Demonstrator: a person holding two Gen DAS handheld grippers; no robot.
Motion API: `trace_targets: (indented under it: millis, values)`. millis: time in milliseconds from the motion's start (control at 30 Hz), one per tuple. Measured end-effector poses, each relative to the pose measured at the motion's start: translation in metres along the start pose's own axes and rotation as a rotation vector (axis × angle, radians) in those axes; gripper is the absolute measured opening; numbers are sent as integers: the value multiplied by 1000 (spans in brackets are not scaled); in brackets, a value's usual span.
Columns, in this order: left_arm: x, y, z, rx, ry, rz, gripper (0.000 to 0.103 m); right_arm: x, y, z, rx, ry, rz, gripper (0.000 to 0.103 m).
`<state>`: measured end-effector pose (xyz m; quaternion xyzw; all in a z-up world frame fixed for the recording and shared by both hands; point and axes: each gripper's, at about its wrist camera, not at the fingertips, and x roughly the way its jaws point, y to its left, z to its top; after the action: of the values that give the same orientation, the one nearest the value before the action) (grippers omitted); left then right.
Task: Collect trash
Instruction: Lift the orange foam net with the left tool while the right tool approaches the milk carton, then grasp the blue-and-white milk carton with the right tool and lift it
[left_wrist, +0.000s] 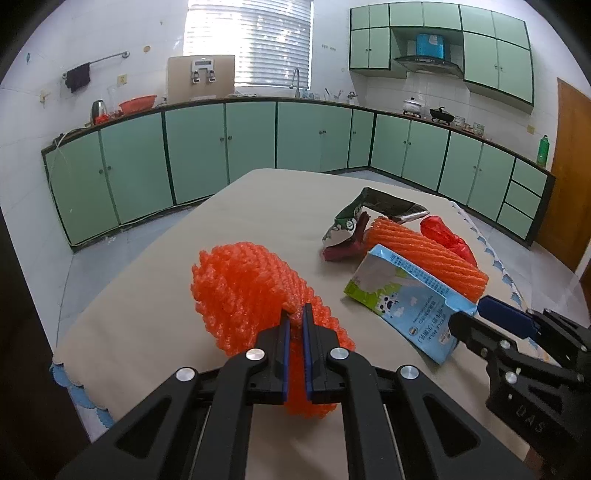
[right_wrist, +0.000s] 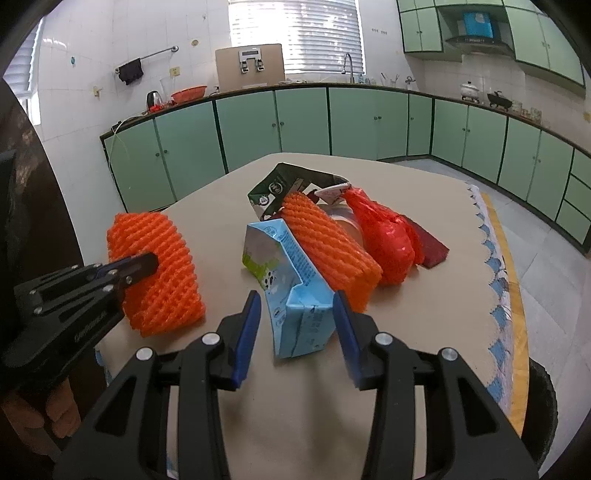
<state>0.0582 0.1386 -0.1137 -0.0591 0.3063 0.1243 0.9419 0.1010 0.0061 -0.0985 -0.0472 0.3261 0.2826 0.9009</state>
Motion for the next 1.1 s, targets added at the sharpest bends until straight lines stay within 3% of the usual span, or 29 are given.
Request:
trace_targets:
  millis: [200,500,567,1100]
  values:
    - [2,10,0,-14,7,14,6,-1,11,1,-39,7,42,41]
    - [3,13,0,-16,2,6,6,-3,1,9,-4,-11,15,41]
    - [5,13,0,-19,4,3,6,-4,-3,8,0,-14,3,45]
    - [8,17,-3,-21,22,20,6,22,15,2,-9,45,64,44]
